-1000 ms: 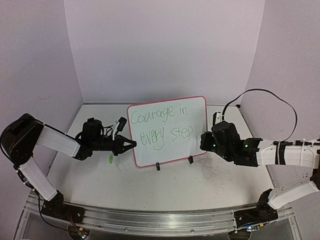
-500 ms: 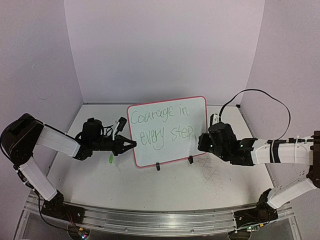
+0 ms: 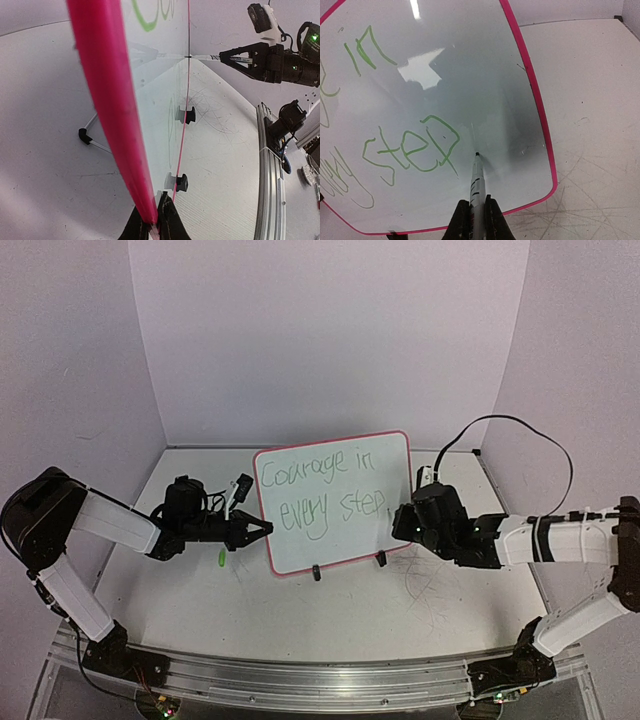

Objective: Write a sentence on the whiteboard
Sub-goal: Write a sentence on the whiteboard, then place the whiteboard at the center of the board, then pick up the pen cap from the corner of the board, then insert the whiteboard marker without the cap into the pen cap, then pass from the right arm to the left

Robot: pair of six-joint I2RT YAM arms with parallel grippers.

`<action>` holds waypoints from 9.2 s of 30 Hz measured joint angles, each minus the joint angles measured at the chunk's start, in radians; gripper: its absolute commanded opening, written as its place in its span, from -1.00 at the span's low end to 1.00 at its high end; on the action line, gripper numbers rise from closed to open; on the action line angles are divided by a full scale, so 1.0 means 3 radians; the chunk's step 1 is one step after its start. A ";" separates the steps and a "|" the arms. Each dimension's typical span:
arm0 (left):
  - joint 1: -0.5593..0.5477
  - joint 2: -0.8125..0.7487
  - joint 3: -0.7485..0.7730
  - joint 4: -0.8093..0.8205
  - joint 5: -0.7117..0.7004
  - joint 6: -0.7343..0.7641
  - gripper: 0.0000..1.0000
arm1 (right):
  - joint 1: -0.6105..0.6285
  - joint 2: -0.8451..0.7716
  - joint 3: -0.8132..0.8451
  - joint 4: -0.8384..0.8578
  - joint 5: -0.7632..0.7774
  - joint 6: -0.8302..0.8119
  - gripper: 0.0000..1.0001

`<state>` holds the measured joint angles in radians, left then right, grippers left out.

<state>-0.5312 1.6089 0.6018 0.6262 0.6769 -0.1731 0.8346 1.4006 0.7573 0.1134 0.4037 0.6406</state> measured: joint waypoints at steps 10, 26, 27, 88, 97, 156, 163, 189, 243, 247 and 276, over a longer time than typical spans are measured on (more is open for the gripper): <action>0.0000 0.0000 0.0000 0.0000 -0.0006 -0.0011 -1.00 | -0.0004 0.0008 0.0051 -0.0039 -0.0026 -0.0027 -1.00; -0.0008 0.0001 0.0000 -0.0006 -0.0067 -0.0011 -0.97 | -0.0018 -0.1682 -0.0242 -0.0675 -0.0046 -0.0037 -1.00; -0.0009 0.0001 0.0000 -0.0008 -0.0074 -0.0012 -0.95 | -0.0018 -0.1667 -0.0242 -0.0708 -0.0031 -0.0049 -1.00; 0.0087 0.0080 0.0862 -0.3156 -0.2299 -0.1055 -0.21 | -0.0018 -0.1358 -0.0305 -0.0527 -0.0466 -0.0842 -1.00; -0.0079 0.0268 0.0877 -0.3158 -0.2375 -0.1061 -0.58 | -0.0018 -0.1576 -0.0309 -0.0523 -0.0467 -0.0802 -1.00; -0.0309 -0.1675 -0.0043 0.1143 -0.2389 -0.4401 -1.00 | 0.1120 0.1110 0.2224 0.1290 -0.0925 -0.1551 -1.00; -0.0323 -0.1657 -0.0072 0.1188 -0.2391 -0.4399 -1.00 | 0.1120 0.1188 0.2337 0.1259 -0.0910 -0.1560 -1.00; -0.0335 -0.1581 -0.0094 0.1324 -0.2409 -0.4401 -1.00 | 0.1150 0.1281 0.2414 0.1184 -0.0943 -0.1550 -1.00; -0.0520 -0.1380 -0.0036 0.1598 -0.2375 -0.3613 -1.00 | 0.1303 0.2034 0.3378 0.1205 0.0147 -0.1818 -1.00; -0.0786 -0.1347 -0.0037 0.1549 -0.2051 -0.3344 -1.00 | 0.1132 0.2073 0.3502 0.1307 -0.0014 -0.1577 -1.00; -0.0851 -0.1117 0.0439 0.1397 -0.0816 -0.2902 0.99 | 0.0412 -0.0139 0.0933 0.1807 -0.2187 -0.1593 -1.00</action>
<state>-0.7866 1.2736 0.7335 1.0452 0.4321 -1.0436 0.9583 1.3590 1.0371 0.6554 -0.2524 0.1627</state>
